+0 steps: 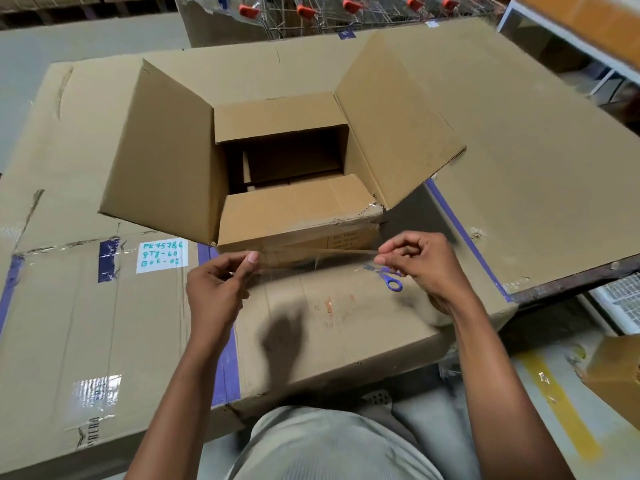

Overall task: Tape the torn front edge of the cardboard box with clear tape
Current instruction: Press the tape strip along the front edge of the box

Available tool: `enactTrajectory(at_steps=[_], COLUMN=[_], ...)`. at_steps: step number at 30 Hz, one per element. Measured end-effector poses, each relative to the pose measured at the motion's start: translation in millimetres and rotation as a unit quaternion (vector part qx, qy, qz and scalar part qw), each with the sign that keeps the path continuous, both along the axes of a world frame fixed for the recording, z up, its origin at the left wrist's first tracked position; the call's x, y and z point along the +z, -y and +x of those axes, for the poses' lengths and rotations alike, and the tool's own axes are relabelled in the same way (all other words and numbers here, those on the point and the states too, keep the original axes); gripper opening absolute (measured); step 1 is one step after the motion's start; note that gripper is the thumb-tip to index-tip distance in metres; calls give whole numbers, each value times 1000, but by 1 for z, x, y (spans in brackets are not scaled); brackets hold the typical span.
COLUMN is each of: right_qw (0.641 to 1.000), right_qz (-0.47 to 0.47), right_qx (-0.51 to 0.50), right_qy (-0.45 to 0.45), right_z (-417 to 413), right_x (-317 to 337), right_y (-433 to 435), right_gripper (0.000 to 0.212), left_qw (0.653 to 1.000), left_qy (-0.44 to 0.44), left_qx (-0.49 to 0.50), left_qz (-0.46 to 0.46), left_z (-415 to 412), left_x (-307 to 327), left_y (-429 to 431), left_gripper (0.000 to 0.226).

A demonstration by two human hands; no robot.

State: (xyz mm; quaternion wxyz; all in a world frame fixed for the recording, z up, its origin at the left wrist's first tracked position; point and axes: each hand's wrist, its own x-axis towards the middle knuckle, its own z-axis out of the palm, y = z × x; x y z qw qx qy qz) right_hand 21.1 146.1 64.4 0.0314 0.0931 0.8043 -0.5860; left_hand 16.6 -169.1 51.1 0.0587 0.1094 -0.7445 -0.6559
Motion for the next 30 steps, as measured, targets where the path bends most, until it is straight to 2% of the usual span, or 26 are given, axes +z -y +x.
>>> enactTrajectory(at_steps=[5,10,14,18,22,26,28,30], right_qw=[996,986,973,954,949,950,952,953], right_qz=[45,-6,59,123,158,152,143,147], right_qx=[-73,-152,-188,-187,-170,-162,-163,-164], right_qy=[-38,-64,-119,-201,-213,-218,-215,-208], right_z=[-25,-40,-50,-60,-67,-68,-68,-67], right_x=[-1,-2,-9,-18,-27,-31,-32,-34], right_y=[0,11,19,24,23,20,18,17], right_gripper=[12,13,17,7,7,9,11,15], left_qw=[999,997,986,976,969,970,970,964], left_qy=[8,16,10,3,-27,-25,-4,19], left_qx=[43,80,157,201,223,221,217,208], left_qz=[15,-4,-53,-81,-97,-95,-114,-163], left_z=[-9,-23,-30,-32,-32,-33,-35,-37], left_x=[-13,-10,-8,-11,-15,-15,-15,-16], left_y=[-17,-33,-48,-58,-62,-62,-59,-52], left_gripper=[6,15,11,12,14,14,25,45])
